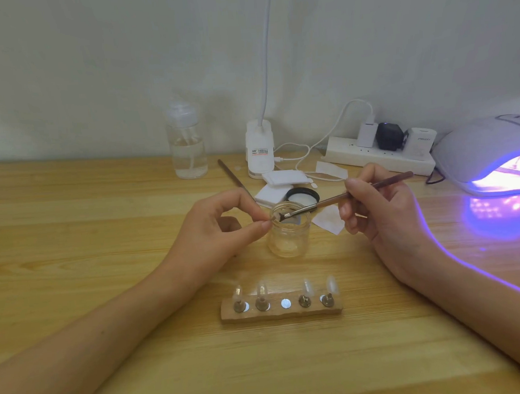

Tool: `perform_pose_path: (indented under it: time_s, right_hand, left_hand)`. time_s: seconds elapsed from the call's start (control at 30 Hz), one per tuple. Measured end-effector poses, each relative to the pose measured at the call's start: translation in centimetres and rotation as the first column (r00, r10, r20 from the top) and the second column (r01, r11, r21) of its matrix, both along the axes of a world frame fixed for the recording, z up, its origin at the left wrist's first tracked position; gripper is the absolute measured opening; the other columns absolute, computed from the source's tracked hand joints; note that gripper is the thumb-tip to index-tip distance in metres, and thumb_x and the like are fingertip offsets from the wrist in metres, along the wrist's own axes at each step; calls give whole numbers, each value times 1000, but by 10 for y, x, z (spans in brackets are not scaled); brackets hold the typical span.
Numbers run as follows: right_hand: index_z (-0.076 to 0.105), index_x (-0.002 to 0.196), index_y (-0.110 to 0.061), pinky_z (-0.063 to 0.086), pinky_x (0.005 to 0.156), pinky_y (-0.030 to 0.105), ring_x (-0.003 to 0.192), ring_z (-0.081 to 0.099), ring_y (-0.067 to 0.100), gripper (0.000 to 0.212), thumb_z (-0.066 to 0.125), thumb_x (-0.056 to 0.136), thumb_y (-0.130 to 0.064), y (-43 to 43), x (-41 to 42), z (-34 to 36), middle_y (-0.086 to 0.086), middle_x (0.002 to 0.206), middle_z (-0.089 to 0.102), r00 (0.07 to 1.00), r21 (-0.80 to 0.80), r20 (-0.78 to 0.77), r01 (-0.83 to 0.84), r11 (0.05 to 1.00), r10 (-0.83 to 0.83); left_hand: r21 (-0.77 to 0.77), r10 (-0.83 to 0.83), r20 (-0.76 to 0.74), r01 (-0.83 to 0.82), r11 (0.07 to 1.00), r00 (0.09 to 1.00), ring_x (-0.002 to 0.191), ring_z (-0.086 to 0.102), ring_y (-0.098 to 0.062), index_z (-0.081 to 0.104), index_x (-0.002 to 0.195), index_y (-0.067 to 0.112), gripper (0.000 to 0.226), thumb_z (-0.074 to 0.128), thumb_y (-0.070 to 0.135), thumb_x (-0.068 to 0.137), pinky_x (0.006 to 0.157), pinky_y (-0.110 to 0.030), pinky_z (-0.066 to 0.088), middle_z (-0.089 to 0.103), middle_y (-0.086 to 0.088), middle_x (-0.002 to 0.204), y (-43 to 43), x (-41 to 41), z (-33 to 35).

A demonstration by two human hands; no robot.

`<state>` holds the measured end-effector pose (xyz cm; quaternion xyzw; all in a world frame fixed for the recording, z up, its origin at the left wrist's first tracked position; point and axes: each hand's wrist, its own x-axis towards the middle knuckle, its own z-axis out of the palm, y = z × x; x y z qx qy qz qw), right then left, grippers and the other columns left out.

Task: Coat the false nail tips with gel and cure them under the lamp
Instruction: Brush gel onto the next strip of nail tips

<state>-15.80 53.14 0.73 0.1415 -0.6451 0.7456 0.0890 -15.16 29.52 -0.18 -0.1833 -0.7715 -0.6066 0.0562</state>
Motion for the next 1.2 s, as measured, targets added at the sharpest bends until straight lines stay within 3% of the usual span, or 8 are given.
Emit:
perform_pose_path:
  time_s: [0.2,0.3,0.4,0.67,0.8,0.97,1.2]
  right_hand:
    - [55,62,-27,41,45,17,50,52,10,29,59,89,-20,0,0,2,0,54,56,1000,-91,3,-6,996,7]
    - [56,64,-28,42,47,18,51,53,11,28,59,91,-22,0,0,2,1,57,58,998,-58,-10,-59,997,59]
    - [55,64,-27,44,47,19,51,53,12,33,60,96,-17,0,0,0,2,57,59,1000,-7,5,-10,1000,10]
    - [56,65,-27,44,48,19,51,53,12,29,63,93,-24,-2,1,2,2,58,59,998,-39,-7,-56,998,56]
    - [55,66,-23,45,48,20,51,53,12,25,63,90,-21,-1,1,2,3,58,59,999,-23,30,31,999,-30]
    - [57,64,-28,43,47,18,51,53,11,24,62,87,-26,-2,1,3,1,58,59,998,-56,-4,-64,996,64]
    - [56,65,-26,44,48,18,52,54,11,26,66,89,-25,1,0,2,1,58,59,1000,-62,16,-19,998,20]
  left_hand:
    - [-11,6,-11,-7,1000,1000,54,47,-14,67,77,16,12,79,14,81,54,-29,41,67,-15,92,0,0,1]
    - [-5,1,-12,-1,1000,1000,54,48,-14,67,79,14,11,78,14,81,52,-26,43,68,-8,93,0,0,1]
    - [-11,-3,-17,2,1000,1000,55,48,-14,66,79,13,11,77,14,82,52,-25,44,69,0,93,1,1,1]
    - [-12,-5,-24,5,1000,1000,55,48,-14,66,80,14,11,77,14,82,52,-21,45,69,3,93,1,1,2]
    - [-5,-7,-35,7,1000,999,54,47,-14,66,80,11,11,77,12,82,52,-18,44,69,6,90,1,0,1]
    - [-24,-25,-58,23,999,998,52,47,-12,67,80,19,11,75,13,84,52,-17,44,66,16,83,1,0,2]
    - [-30,-27,-69,25,999,997,53,46,-16,67,79,22,12,75,14,84,52,-18,44,66,16,84,1,0,1]
